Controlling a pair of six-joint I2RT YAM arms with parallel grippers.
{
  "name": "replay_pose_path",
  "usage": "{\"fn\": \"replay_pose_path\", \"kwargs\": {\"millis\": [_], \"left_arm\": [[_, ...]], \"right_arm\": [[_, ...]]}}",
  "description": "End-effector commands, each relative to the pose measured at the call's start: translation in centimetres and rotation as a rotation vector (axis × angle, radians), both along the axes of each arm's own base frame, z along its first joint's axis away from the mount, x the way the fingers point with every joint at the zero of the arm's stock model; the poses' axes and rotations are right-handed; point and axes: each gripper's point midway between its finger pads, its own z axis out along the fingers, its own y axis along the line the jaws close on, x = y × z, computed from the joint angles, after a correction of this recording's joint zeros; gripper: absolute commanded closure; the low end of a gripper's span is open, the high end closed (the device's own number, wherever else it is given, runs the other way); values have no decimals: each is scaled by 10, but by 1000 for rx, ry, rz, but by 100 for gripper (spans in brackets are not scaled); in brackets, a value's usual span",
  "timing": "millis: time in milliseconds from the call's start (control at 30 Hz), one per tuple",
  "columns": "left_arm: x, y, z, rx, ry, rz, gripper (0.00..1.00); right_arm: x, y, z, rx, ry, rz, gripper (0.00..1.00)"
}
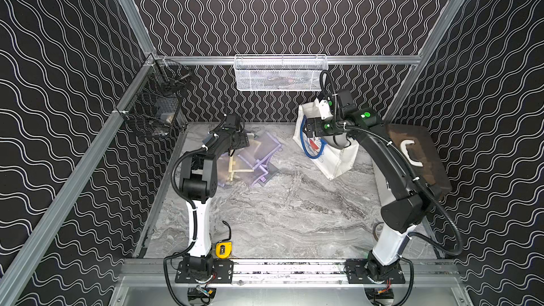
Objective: Put the pencil pouch into the canvas bag
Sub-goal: Move the pencil pouches to the center of the board.
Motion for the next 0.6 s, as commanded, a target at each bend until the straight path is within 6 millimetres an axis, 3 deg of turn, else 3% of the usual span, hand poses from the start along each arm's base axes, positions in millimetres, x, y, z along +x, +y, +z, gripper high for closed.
{"fn": "replay_pose_path", "kwargs": {"millis": [0,133,200,367,500,567], "left_arm": [[-17,-5,-28,-1,105,-36,19],[-41,-35,-38,-18,145,-76,20],[-61,-50,-47,-35,181,-90,20],[-115,-87,-56,-75,227,-144,21],[-164,-119,-55,-96,255,-211,22],[-187,-130,-52,-116,270,-229,22]], "right_arm": [[-7,11,17,93,-29,33,4],[-12,13,5,93,0,51,4],[-13,15,-5,93,33,57,4],[-21,23,-4,151,68,78,4],[-38,24,-9,196,120,84,5],[-57,33,-16,212,154,110,5]]}}
